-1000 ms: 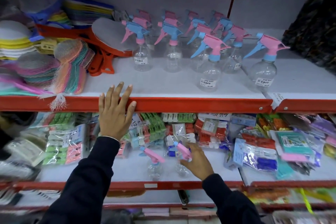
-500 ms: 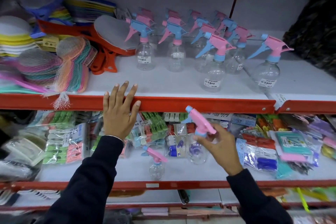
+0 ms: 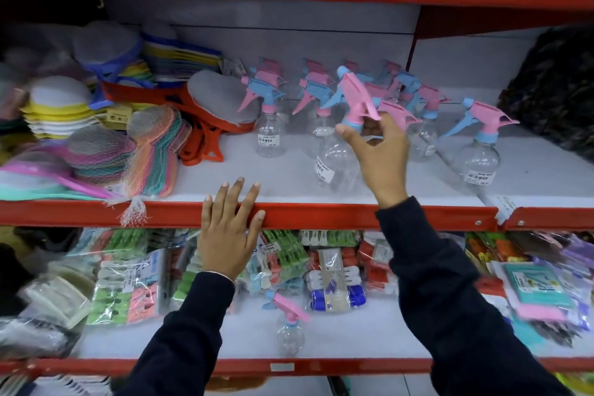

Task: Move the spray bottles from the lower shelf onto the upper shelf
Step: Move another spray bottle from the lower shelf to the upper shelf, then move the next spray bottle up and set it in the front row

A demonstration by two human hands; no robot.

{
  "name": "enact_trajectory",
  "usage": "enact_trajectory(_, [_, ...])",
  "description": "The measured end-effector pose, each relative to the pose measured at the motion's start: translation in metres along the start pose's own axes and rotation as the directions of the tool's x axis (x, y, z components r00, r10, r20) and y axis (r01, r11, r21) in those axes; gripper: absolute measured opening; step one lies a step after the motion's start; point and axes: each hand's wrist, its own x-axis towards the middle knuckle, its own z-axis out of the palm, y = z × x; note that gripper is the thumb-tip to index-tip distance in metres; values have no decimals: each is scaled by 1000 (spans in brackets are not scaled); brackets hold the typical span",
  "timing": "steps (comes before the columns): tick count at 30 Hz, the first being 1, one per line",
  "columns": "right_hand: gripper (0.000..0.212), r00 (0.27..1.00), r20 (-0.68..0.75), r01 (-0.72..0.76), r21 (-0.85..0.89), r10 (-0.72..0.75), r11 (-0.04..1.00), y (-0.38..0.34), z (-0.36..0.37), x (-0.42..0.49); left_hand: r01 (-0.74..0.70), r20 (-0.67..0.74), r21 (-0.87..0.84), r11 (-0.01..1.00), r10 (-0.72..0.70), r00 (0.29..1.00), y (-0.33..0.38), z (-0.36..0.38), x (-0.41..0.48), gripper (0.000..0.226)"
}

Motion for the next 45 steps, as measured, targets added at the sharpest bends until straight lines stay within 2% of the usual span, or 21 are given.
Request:
enact_trajectory(5, [27,1000,8,-26,-77,27,997,27,37,6,-14,-31,-14,1000,14,999,1,0,-1,49])
enact_trajectory(9, [34,1000,0,27,-192,-28,981,41,52,3,-24,-42,-16,1000,24,999,0,1,0,48])
enact_trajectory(15, [33,999,-38,6,-235,-15,972,46,53,6,-31,-41,-6,1000,30,999,-2,4,1,48])
enact_trajectory(20, [24,998,-51,-46,-180,37,983,47,48,6,-31,-42,-7,1000,30,999,-2,4,0,48])
enact_trajectory(25, [32,994,35,-102,-146,108,984,43,40,1,-29,-37,0,1000,29,999,-1,1,0,49])
enact_trajectory(27, [37,996,-5,-85,-120,85,989,39,33,-13,-38,-33,4,999,39,999,-2,0,0,49])
enact_trajectory(30, [28,997,-68,26,-67,-31,997,34,23,-57,-29,-39,2,1000,29,999,-9,-3,-2,50])
enact_trajectory(32, [20,998,-7,67,-79,-68,995,40,19,-96,6,-57,-11,1000,-6,998,-20,-5,-3,49])
enact_trajectory(34, [16,991,126,52,-96,-40,994,55,18,-135,31,-73,-11,999,-32,997,-33,-8,-4,48])
enact_trajectory(36, [18,962,267,-11,-155,52,988,78,19,-170,32,-76,-1,999,-32,997,-43,-9,-4,46])
enact_trajectory(38, [31,889,401,-123,-257,222,958,103,20,-197,16,-68,5,1000,-15,998,-47,-10,-5,46])
enact_trajectory(40, [57,749,533,-205,-379,394,902,125,23,-216,4,-61,8,1000,-3,998,-49,-9,-5,46])
enact_trajectory(42, [74,610,617,-205,-484,498,851,144,28,-230,2,-62,7,1000,-2,998,-49,-9,-5,46])
enact_trajectory(43, [74,569,631,-198,-517,527,833,151,31,-235,3,-62,5,1000,-3,998,-49,-9,-5,46])
enact_trajectory(45, [63,559,628,-193,-536,541,822,162,34,-244,3,-62,2,1000,-3,998,-49,-9,-5,46])
